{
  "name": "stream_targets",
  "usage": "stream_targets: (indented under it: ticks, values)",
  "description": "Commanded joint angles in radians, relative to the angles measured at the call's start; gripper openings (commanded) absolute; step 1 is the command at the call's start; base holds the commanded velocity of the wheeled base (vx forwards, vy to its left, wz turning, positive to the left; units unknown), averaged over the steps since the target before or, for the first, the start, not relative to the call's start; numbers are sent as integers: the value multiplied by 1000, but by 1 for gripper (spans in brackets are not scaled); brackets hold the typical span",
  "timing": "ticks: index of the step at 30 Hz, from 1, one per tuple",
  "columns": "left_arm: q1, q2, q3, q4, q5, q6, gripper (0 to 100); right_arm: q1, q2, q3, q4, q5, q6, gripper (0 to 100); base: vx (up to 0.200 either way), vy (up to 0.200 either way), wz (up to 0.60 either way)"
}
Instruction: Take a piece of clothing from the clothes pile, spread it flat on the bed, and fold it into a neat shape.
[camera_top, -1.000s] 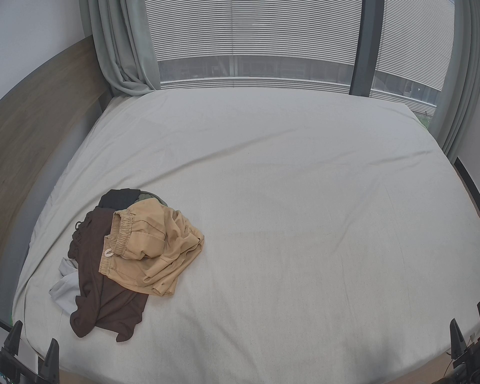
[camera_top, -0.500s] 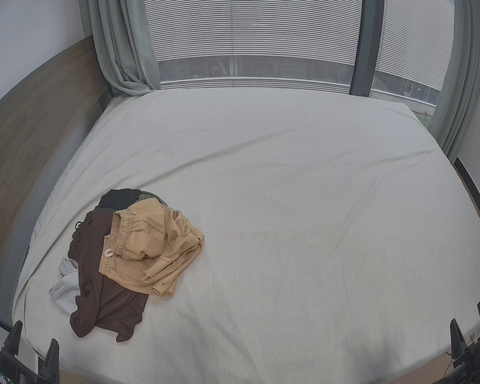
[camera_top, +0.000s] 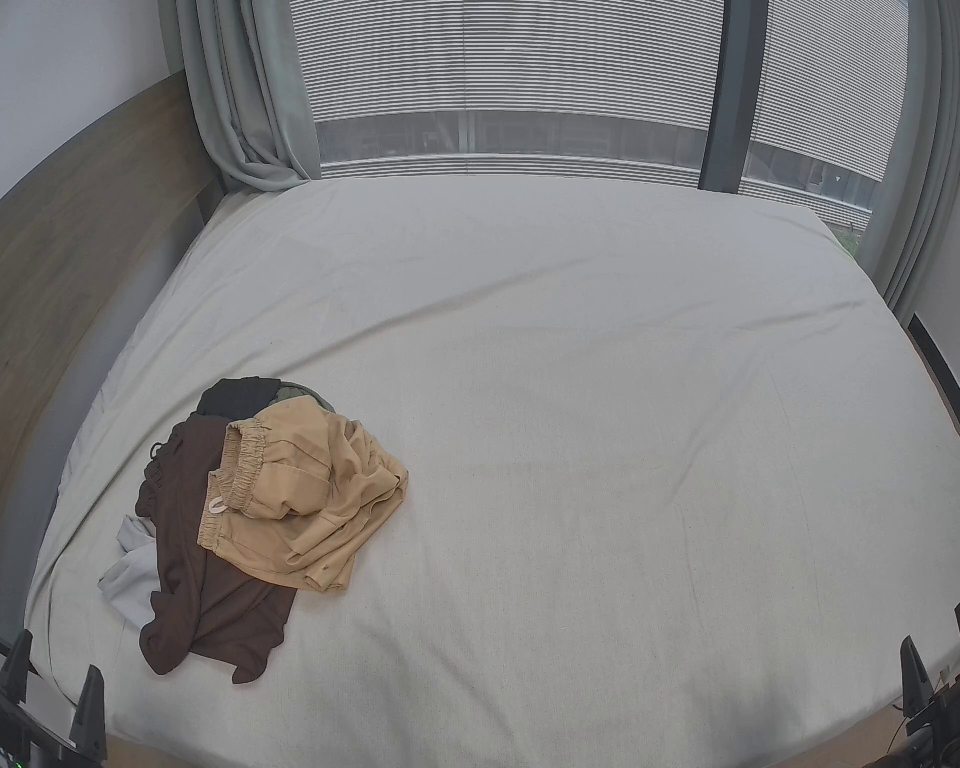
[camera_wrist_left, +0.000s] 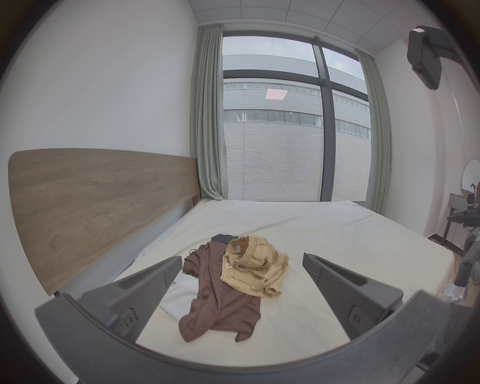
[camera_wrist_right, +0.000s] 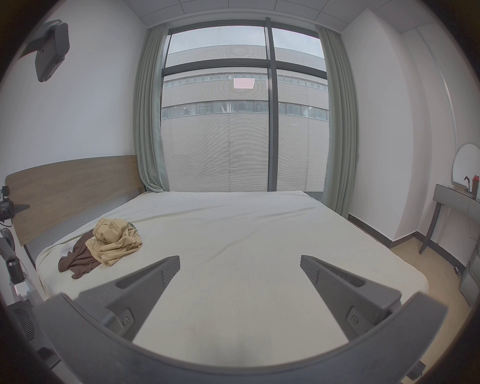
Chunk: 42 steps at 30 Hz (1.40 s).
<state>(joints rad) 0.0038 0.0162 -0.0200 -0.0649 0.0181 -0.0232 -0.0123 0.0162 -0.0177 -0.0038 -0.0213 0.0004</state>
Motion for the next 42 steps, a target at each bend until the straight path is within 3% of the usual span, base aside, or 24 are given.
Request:
stream_targets:
  ticks: [1, 6, 12, 25, 42]
  values:
    - [13, 67, -55, -55, 2, 2, 100, 0, -16, 18, -1, 0, 1, 100, 0, 0, 0]
    - [4, 90, -49, -49, -36, 0, 100, 0, -16, 18, -1, 0, 3, 100, 0, 0, 0]
    - [-27, 134, -118, 19, -78, -75, 100, 0, -16, 18, -1, 0, 3, 100, 0, 0, 0]
    - [-65, 403, -222, 0, -170, -198, 100, 0, -16, 18, -1, 0, 4, 100, 0, 0, 0]
    - [-64, 734, -242, -236, -233, -213, 100, 0, -16, 18, -1, 0, 4, 100, 0, 0, 0]
